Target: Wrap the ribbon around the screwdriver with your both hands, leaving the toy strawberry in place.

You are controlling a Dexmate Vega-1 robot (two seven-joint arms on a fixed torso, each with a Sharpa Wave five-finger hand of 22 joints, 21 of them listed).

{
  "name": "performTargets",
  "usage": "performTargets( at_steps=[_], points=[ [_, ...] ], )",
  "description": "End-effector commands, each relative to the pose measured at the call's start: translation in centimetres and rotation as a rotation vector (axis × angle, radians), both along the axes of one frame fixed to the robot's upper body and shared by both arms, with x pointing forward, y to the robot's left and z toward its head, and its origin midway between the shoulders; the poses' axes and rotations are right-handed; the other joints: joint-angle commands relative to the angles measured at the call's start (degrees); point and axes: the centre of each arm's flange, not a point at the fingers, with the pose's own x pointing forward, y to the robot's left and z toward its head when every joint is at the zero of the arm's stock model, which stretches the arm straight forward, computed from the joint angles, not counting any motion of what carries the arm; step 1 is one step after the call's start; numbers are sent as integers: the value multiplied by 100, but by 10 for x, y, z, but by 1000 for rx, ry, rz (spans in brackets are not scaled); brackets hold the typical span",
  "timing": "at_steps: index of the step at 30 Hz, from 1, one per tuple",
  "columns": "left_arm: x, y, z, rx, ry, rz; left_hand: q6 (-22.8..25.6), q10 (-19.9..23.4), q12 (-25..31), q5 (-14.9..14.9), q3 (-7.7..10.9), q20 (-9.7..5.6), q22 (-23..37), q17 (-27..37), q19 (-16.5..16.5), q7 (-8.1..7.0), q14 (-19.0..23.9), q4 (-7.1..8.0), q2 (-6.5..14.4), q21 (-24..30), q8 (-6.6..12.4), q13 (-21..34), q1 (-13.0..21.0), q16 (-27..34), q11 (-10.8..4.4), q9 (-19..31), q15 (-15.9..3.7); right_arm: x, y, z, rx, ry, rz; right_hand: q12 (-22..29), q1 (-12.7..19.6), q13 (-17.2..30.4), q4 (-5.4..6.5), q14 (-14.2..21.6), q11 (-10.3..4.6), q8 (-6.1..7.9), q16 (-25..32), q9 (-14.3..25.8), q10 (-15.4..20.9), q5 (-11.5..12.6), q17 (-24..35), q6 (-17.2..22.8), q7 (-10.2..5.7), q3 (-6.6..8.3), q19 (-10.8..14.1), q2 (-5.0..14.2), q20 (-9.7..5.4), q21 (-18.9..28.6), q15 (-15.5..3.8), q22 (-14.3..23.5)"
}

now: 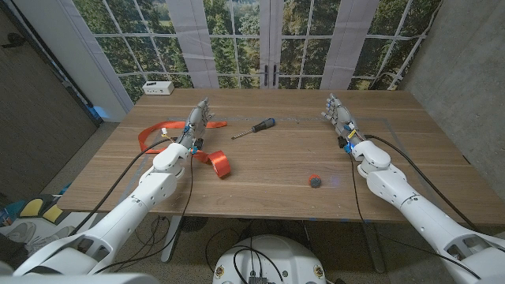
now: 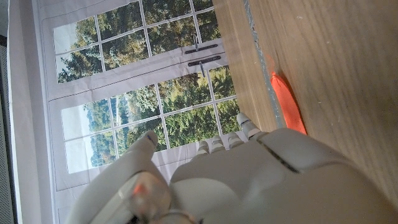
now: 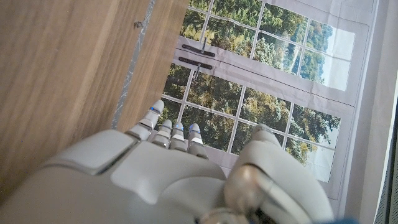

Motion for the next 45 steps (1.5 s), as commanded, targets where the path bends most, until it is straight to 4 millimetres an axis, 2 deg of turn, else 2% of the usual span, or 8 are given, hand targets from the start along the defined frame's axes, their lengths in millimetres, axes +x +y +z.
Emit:
performTargets(
  at_steps=[1,2,5,7,8,11,34,45],
  points=[
    [1,3,-4,-15,9,-8,-1148,-1383,41,28,46,88,19,13,-1300,15,-1310,-17,47,39,37,16,42,46,127,19,95,-3,4,12,-68,-2,-23,95,441,20,-308,194,53,56,103,16,175,-98,-85,166,-112,262,138,97,265,-82,202,36],
    [1,3,-4,-12,11,-8,-1118,-1364,46,23,45,127,22,15,-1279,9,-1278,-24,37,36,41,18,40,53,227,19,124,-4,5,14,-87,-3,-22,117,503,23,-357,252,61,67,121,17,248,-125,-92,211,-129,305,176,111,317,-90,212,39],
    [0,4,-5,-15,15,-11,-1041,-1326,56,16,42,211,25,21,-1215,-25,-1192,-33,23,41,56,22,35,73,327,21,231,-6,8,20,-125,-8,-41,161,597,31,-436,434,98,86,182,21,406,-193,-94,311,-189,387,256,135,406,-110,258,46],
    [0,4,-6,-17,16,-14,-925,-1256,76,8,41,383,30,25,-1127,-102,-1124,-50,5,51,76,28,33,80,458,24,318,-7,11,27,-172,-15,-52,177,642,35,-472,539,97,102,217,24,475,-227,-91,380,-230,431,297,151,435,-118,250,50],
    [-1,4,-7,-20,15,-10,-889,-1225,86,6,42,422,31,27,-1108,-132,-1108,-55,3,52,81,30,33,80,498,26,352,-8,13,29,-192,-20,-63,184,659,36,-486,570,94,106,227,24,503,-239,-89,402,-248,449,303,158,441,-125,251,51],
    [-1,5,-9,-24,20,-13,-794,-1169,103,2,44,467,34,30,-1075,-166,-1059,-64,-3,49,99,34,31,87,567,29,384,-9,17,37,-240,-28,-73,188,696,38,-515,619,86,112,242,25,534,-262,-87,439,-265,483,336,168,459,-129,234,53],
    [-8,9,-20,-42,15,-22,-670,-1037,136,-8,47,564,41,36,-972,-198,-967,-96,-24,47,90,48,30,86,656,36,438,-16,51,84,-565,-60,-136,192,799,46,-602,657,63,147,239,31,630,-347,-71,634,-274,606,381,194,464,-176,188,56],
    [-12,12,-26,-53,17,-14,-655,-1024,132,-11,48,564,43,37,-957,-206,-951,-109,-32,35,76,52,29,79,658,38,435,-17,68,98,-682,-68,-139,197,848,49,-642,683,41,149,241,33,685,-381,-66,693,-288,667,411,204,451,-197,135,57]
  ],
)
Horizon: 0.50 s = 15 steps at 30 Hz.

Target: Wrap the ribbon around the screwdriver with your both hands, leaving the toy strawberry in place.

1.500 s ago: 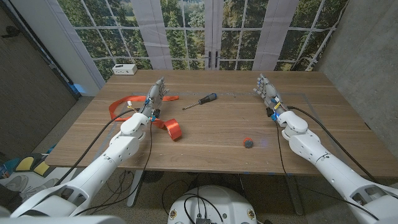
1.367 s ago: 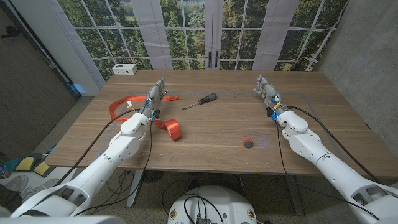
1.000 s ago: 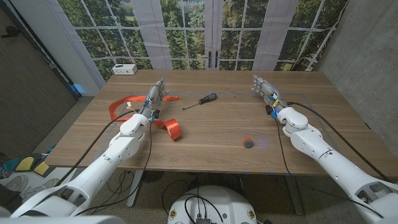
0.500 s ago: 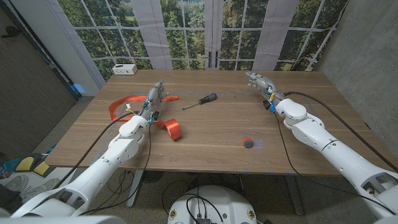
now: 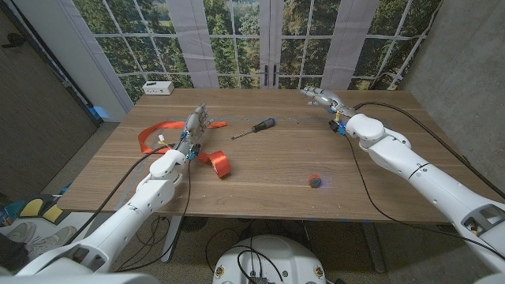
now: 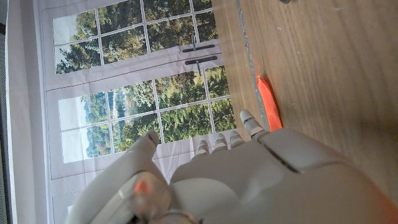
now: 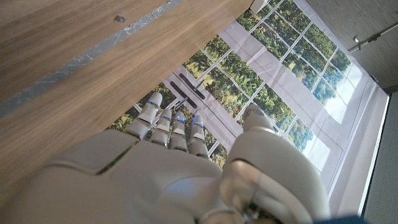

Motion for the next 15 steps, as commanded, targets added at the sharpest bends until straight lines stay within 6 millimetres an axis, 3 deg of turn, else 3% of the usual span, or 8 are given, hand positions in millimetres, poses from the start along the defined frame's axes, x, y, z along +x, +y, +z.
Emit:
performTargets(
  at_steps=[1,15],
  points=[
    [-4,3,-6,-13,0,5,-644,-998,37,-11,12,41,18,12,-944,-28,-944,-54,-34,16,-8,28,30,14,30,12,31,-2,18,17,-149,-10,-32,43,62,24,-13,54,-11,42,30,31,42,-10,10,74,4,61,40,-14,-9,-8,-45,32],
    [-7,8,-11,-28,1,9,-634,-988,31,-14,15,46,20,13,-939,-31,-935,-71,-40,-4,-24,32,31,3,33,14,35,-3,45,32,-361,-14,-70,50,110,27,-47,100,-25,49,38,34,115,-49,20,161,-14,141,100,13,-25,-26,-101,32]
  ],
)
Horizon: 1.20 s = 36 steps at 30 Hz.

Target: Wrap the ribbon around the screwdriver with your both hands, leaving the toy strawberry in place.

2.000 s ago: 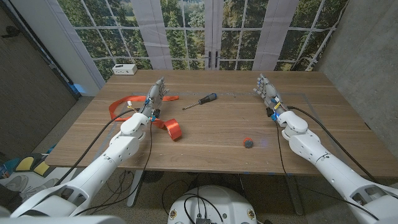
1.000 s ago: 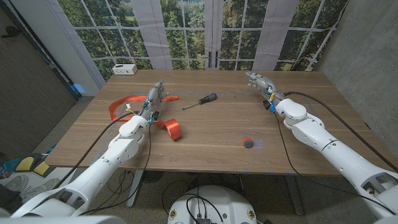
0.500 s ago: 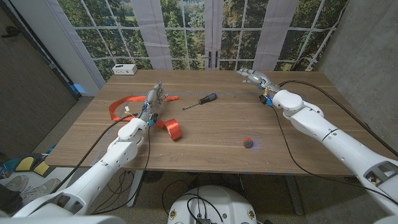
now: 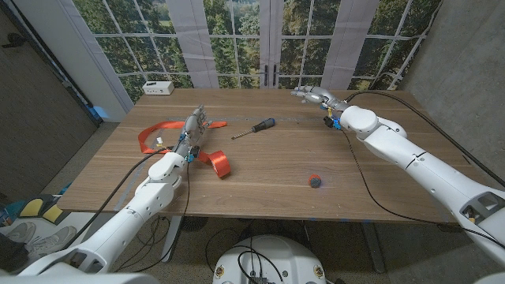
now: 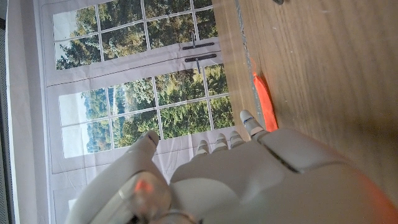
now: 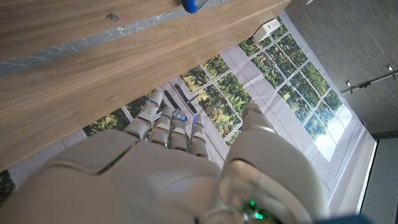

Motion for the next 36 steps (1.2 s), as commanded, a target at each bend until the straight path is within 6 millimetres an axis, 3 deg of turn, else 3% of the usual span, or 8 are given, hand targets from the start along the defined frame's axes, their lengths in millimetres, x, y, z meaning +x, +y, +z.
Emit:
performTargets(
  at_steps=[1,4,6,22,28,36],
  points=[
    [-3,4,-4,-12,1,13,-634,-1012,30,-14,13,46,21,14,-939,-30,-937,-27,-41,-6,-26,33,30,1,6,15,37,-2,23,15,-180,-19,-47,49,70,28,-1,34,-4,48,39,6,57,-17,20,81,-10,54,76,12,7,-5,-40,32],
    [-3,4,-5,-15,4,9,-633,-1009,28,-15,13,46,21,14,-936,-34,-934,-30,-42,-10,-29,34,29,0,19,15,36,-1,28,17,-174,-20,-51,60,81,28,-9,55,-11,51,44,7,103,-29,23,113,-23,79,103,18,-10,-8,-59,32],
    [-2,5,-5,-13,2,6,-631,-1011,26,-15,13,48,22,14,-936,-32,-934,-32,-43,-13,-31,35,29,-2,22,15,37,-2,32,19,-218,-33,-71,58,109,30,23,105,-46,50,75,10,141,-35,52,165,-42,184,156,144,-70,-17,-110,33],
    [-2,9,-8,-29,4,12,-621,-1000,21,-17,14,53,24,17,-931,-33,-930,-42,-46,-34,-41,38,22,-9,21,17,32,4,61,29,-384,-56,-129,69,208,31,-12,194,-100,58,93,11,257,-52,56,294,-63,351,263,135,-114,-32,-208,31],
    [-1,10,-10,-30,7,11,-617,-1005,16,-17,15,44,24,17,-923,-34,-932,-45,-44,-37,-43,38,20,-12,22,17,31,7,70,31,-442,-59,-138,75,230,32,59,248,-198,62,131,14,344,-58,99,393,-100,494,340,208,-170,-47,-285,30],
    [-3,12,-12,-37,7,17,-617,-1007,11,-17,17,51,25,17,-921,-35,-929,-49,-42,-47,-48,40,18,-14,25,17,28,9,82,32,-521,-64,-157,81,272,33,77,282,-223,70,150,15,407,-58,115,474,-112,592,384,208,-188,-58,-331,30]
  ],
)
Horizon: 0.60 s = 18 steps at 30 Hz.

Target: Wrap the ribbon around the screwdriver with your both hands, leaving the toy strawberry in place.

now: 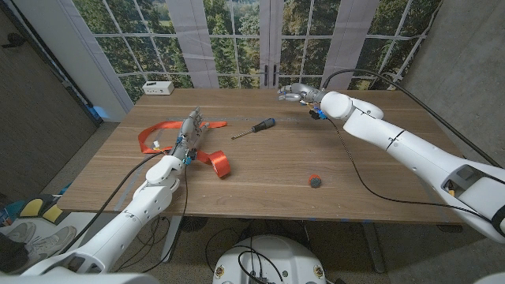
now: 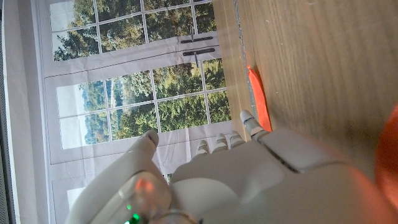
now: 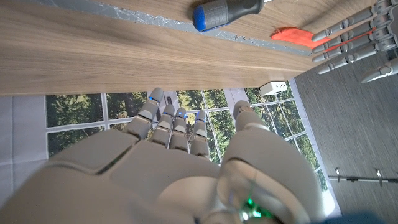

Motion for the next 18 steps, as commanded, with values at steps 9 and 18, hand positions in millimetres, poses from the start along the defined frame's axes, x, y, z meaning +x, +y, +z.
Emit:
performTargets(
  at_steps=[9,18],
  points=[
    [-3,3,-6,-14,3,7,-613,-1005,8,-18,-1,42,27,19,-915,-35,-930,-35,-42,-35,-6,12,14,-17,11,18,24,5,27,3,-189,-20,-61,41,111,34,24,92,-26,34,99,17,175,-21,50,186,-5,156,145,-13,-39,-16,-112,30],
    [-5,3,-8,-17,11,12,-610,-1007,3,-18,0,38,27,19,-919,-31,-936,-39,-43,-48,-8,13,10,-21,24,19,23,6,36,-2,-246,-55,-93,46,296,33,-70,265,-106,42,152,19,298,-34,32,340,-8,333,322,-62,-56,-3,-221,32]
  ],
)
